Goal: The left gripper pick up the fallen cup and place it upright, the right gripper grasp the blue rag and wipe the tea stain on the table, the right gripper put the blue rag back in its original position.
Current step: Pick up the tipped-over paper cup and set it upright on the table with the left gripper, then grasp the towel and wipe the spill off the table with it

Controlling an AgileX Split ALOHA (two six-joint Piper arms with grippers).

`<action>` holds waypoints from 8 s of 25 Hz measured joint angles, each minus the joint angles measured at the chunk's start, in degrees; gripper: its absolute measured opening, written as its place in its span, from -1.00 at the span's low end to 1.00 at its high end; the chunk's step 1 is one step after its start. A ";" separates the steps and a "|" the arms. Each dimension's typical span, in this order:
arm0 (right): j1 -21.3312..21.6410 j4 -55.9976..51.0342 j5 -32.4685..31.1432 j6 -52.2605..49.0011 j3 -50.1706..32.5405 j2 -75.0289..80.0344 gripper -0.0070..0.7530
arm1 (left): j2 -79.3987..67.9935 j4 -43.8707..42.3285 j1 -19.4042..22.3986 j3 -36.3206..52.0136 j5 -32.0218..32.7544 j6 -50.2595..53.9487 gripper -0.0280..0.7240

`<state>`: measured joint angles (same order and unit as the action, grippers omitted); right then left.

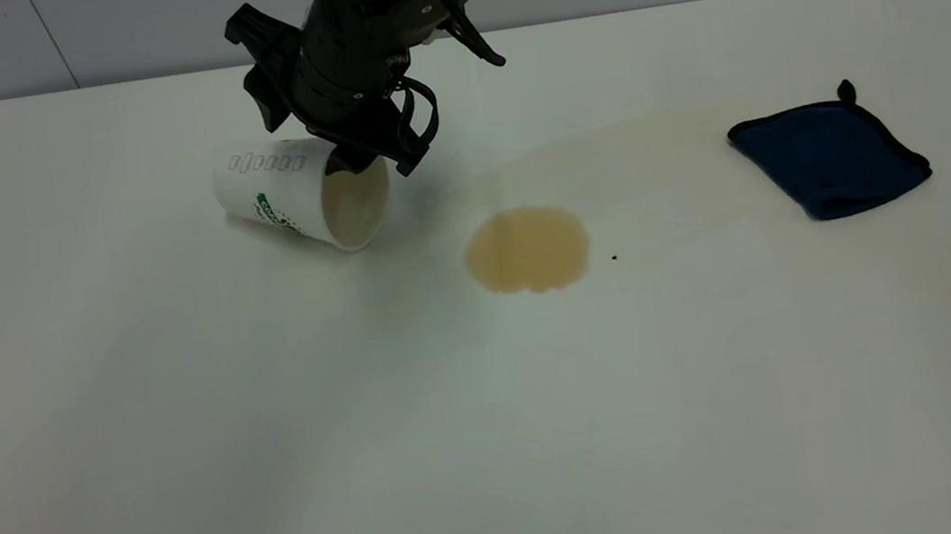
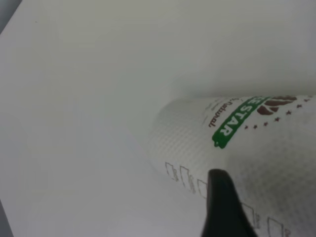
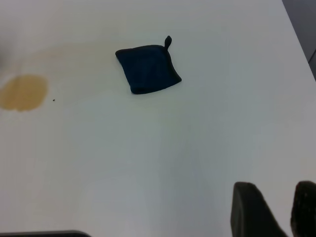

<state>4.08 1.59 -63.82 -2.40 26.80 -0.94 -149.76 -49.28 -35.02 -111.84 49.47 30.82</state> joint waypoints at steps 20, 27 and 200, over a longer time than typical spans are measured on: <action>0.00 0.00 0.00 0.00 0.00 0.00 -0.35 | 14.20 9.43 2.07 -0.06 3.19 -19.40 -0.90; 0.00 0.00 0.00 0.00 0.00 0.00 -0.35 | 17.92 34.37 9.19 -0.06 -1.32 -30.82 -0.90; 0.00 -1.13 3.68 0.85 3.35 1.73 -0.17 | 150.78 44.45 38.09 83.96 14.91 -25.17 -0.30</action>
<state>4.08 0.46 -60.14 -1.55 30.15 0.79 1.03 -4.82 3.07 -27.88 64.38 5.66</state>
